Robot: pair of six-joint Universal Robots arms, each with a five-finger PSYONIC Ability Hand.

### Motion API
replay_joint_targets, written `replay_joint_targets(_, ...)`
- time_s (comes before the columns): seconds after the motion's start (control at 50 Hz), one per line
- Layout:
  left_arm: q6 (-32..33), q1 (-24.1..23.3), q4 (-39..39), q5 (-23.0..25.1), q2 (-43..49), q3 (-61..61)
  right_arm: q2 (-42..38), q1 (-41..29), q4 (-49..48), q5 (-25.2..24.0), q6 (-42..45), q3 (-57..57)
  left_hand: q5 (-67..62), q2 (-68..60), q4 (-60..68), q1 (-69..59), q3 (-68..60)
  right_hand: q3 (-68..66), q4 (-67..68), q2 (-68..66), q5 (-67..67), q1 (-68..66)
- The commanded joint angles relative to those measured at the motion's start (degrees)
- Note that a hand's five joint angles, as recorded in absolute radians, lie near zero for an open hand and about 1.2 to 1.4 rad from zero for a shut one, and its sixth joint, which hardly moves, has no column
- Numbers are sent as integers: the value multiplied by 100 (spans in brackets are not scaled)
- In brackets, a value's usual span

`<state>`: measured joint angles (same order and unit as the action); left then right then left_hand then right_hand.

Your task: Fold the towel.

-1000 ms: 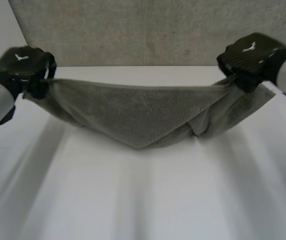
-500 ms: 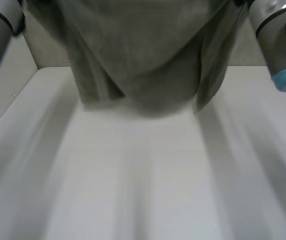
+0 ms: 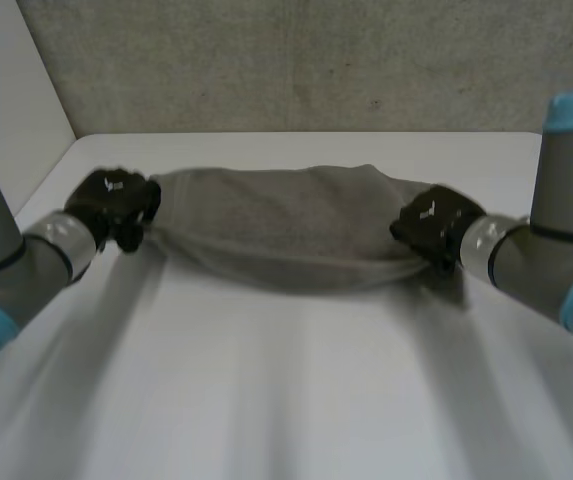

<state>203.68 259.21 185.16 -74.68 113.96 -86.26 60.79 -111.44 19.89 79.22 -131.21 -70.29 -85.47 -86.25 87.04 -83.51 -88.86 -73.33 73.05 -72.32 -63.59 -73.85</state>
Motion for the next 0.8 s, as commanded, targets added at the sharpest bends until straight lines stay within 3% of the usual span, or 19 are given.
replay_joint_targets(0.02, 67, 341, 477, 6, -305, -892, 135, 245, -1066, -443, -54, -1268, 1547, 625, -704, 351, 886, -101, 129, -202, -75, -49)
replay_joint_targets(0.14, 58, 481, 723, 6, -322, -1042, 56, 316, -1602, -548, -71, -1760, 1547, 625, -704, 351, 886, 135, -106, 34, 160, 187)
replay_joint_targets(0.28, 23, 481, 749, -3, -252, -1050, -278, 395, -1901, -495, -527, -1971, 1547, 625, -704, 351, 886, 2252, -2224, 2151, 2278, 2304)
replay_joint_targets(0.38, 14, 481, 802, -3, -252, -1033, -278, 412, -2050, -487, -923, -2015, 1547, 625, -704, 351, 886, 2589, -2560, 2488, 2615, 2641)
replay_joint_targets(0.8, 5, 578, 881, -12, -243, -1024, -260, 482, -2578, -443, -1697, -2086, 1547, 625, -704, 351, 886, 2490, -2461, 2389, 2515, 2542)
